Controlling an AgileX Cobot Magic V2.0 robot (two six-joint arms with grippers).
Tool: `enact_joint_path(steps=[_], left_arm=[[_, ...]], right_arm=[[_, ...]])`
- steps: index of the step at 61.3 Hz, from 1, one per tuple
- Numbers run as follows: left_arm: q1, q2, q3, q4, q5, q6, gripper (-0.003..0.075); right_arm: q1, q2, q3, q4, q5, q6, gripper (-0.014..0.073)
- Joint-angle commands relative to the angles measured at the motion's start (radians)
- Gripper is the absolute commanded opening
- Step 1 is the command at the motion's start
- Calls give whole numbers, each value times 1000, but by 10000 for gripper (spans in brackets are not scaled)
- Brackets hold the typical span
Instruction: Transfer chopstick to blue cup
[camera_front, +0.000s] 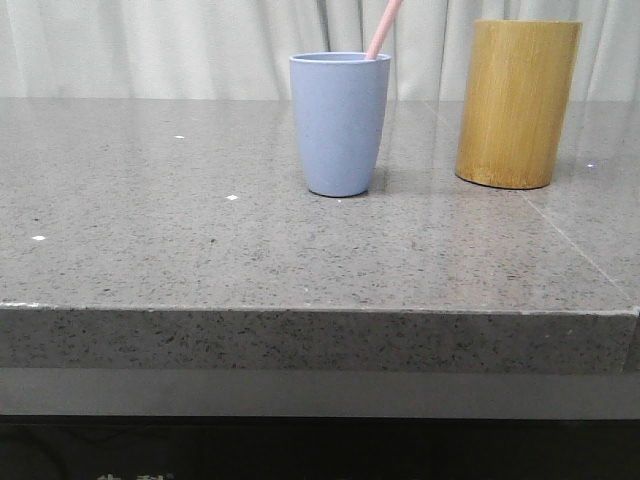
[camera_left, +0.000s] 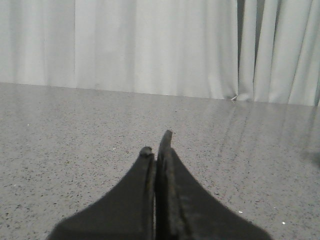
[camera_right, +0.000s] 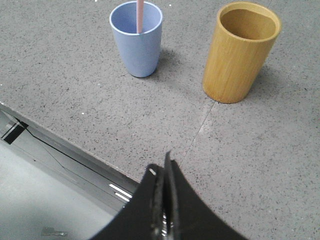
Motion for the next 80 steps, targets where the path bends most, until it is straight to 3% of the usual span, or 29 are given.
enact_joint_path(steps=[1,63,71,80], left_arm=[[3,-27,13,-14,-70,-7,-19],[3,-26,13,-14,-70,-7,-19],[3,-26,13,-14,-70,-7,-19],[3,-26,13,-14,-70,-7,-19]], right_arm=[[-1,2,-24,-11,-72,-4,-67],[-1,-8,-14,-11,-80,-4,-67],[-99,-85,74,-27,-175,-4,-67],[-220,-227,275,3,-408,-4,-67]])
